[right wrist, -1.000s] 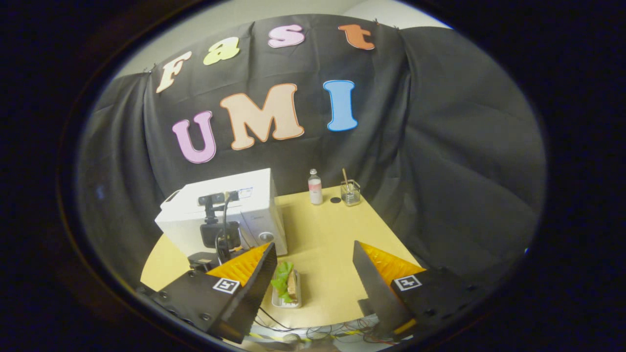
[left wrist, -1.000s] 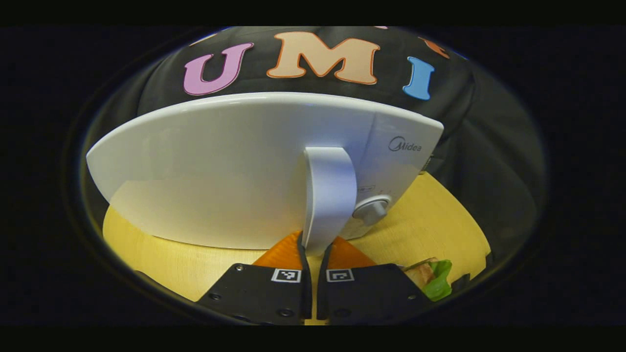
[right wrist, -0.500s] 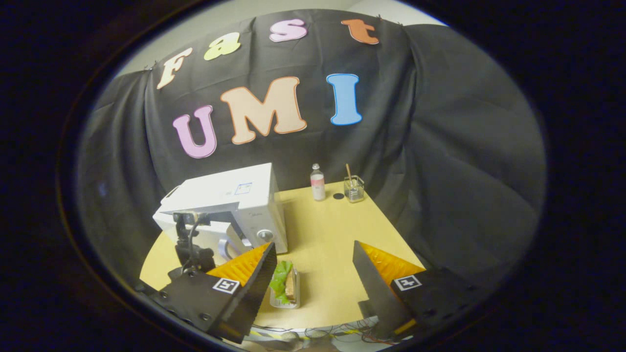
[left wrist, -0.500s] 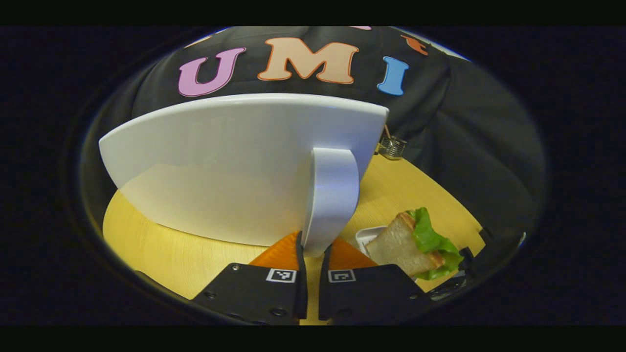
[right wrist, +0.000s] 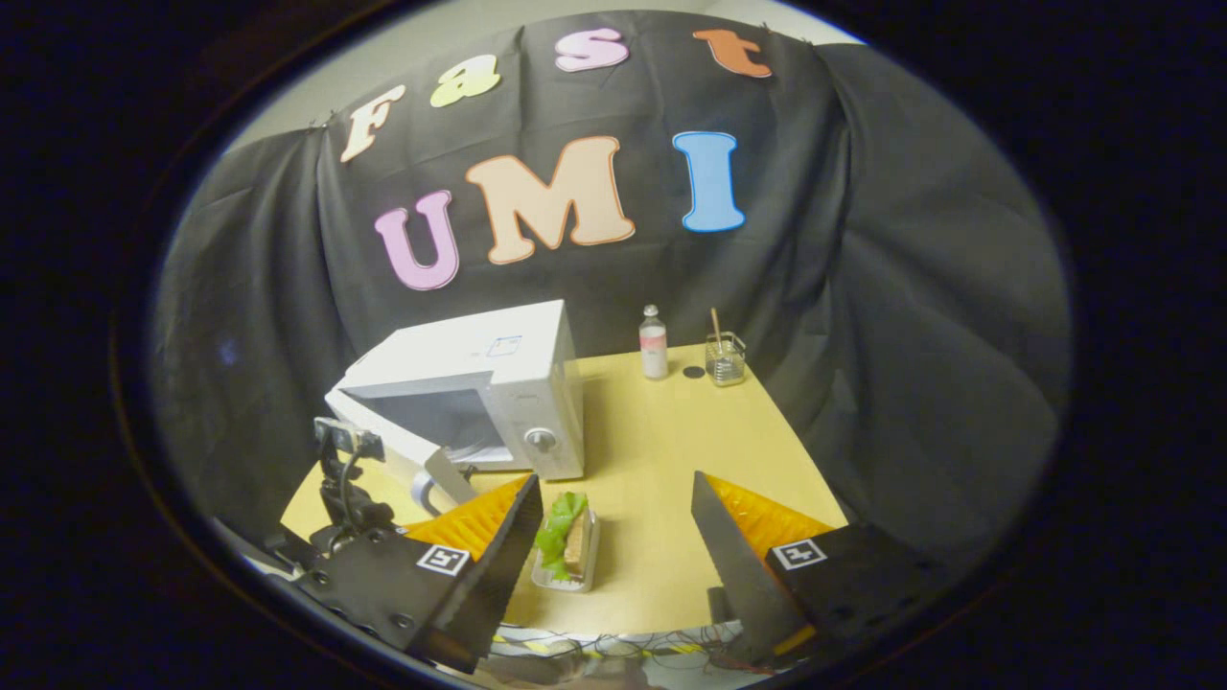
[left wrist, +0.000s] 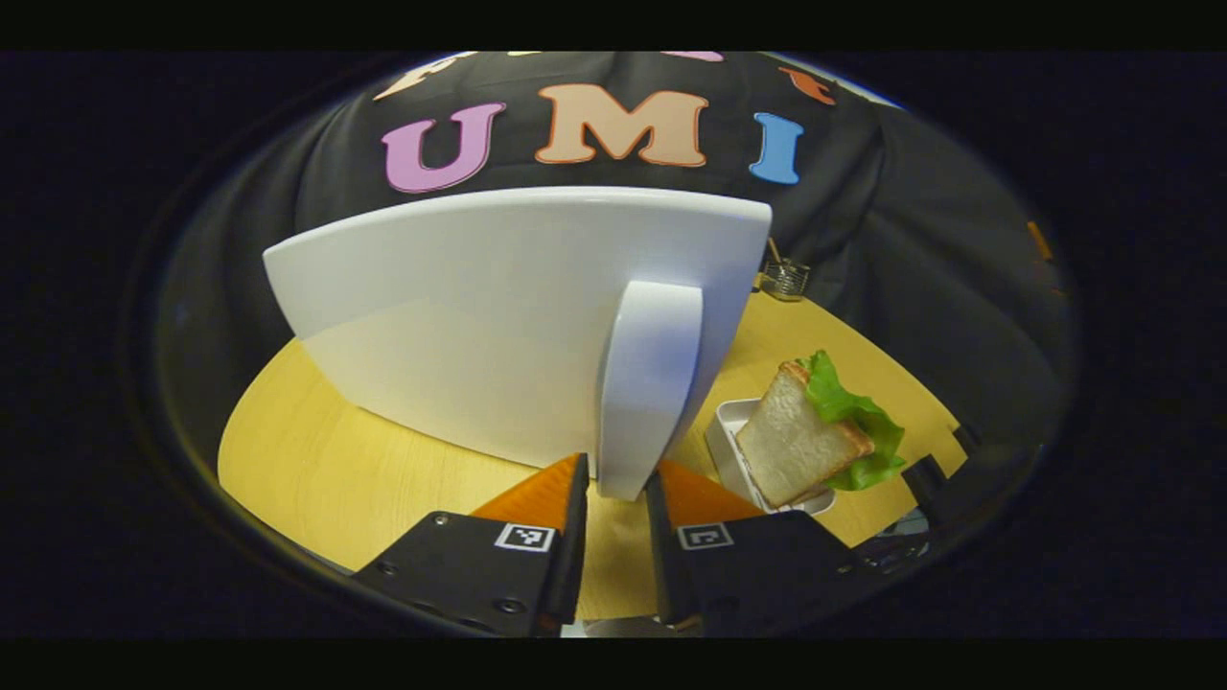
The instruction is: Open the microwave oven with the left hand, put the food in, and close the microwave oven.
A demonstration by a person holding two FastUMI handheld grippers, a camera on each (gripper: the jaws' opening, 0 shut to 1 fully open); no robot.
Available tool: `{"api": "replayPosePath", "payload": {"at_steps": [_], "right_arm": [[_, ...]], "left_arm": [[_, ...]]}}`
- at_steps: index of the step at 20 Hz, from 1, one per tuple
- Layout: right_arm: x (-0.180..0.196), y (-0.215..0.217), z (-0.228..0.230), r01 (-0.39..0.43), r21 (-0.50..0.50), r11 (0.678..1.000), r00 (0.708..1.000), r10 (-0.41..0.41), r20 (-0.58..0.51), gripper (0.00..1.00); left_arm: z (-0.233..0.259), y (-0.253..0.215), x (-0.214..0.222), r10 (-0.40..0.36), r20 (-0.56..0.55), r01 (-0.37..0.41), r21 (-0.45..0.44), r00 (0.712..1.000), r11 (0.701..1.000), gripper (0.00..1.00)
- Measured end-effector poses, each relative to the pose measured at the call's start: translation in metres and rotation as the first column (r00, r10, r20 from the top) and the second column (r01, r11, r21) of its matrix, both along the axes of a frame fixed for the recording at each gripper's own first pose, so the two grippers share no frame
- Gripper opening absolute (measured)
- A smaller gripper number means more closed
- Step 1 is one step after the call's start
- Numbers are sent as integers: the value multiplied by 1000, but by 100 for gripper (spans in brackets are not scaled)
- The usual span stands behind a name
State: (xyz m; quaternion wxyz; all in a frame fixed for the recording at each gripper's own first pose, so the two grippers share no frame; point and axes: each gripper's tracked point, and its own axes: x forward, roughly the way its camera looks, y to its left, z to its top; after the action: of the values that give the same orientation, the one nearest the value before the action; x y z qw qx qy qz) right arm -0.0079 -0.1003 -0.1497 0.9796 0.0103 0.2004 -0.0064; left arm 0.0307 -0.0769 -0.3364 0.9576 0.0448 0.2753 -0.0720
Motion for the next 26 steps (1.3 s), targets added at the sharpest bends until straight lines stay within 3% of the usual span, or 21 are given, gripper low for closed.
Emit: {"api": "replayPosePath", "payload": {"at_steps": [2,3,9,19,24,26], "right_arm": [[-4,-3,-3,-15,-4,1000,1000,15,-7,98],[-6,-4,-5,-21,-8,1000,1000,21,-13,98],[-17,-5,-12,-7,-32,999,1000,7,-9,98],[-66,58,-22,59,-60,996,997,-56,45,98],[-97,84,-29,98,-48,994,994,-95,53,92],[-109,92,-29,115,-43,992,992,-112,61,92]], "left_arm": [[0,17,-9,69,3,-69,-10,998,998,48],[-2,22,-16,90,-3,-90,-31,996,995,70],[0,61,-55,173,2,-173,-43,985,984,87],[40,172,-140,220,45,-217,-69,974,974,91],[63,232,-161,263,91,-257,-67,961,964,87],[69,256,-171,288,109,-282,-62,952,957,90]]}}
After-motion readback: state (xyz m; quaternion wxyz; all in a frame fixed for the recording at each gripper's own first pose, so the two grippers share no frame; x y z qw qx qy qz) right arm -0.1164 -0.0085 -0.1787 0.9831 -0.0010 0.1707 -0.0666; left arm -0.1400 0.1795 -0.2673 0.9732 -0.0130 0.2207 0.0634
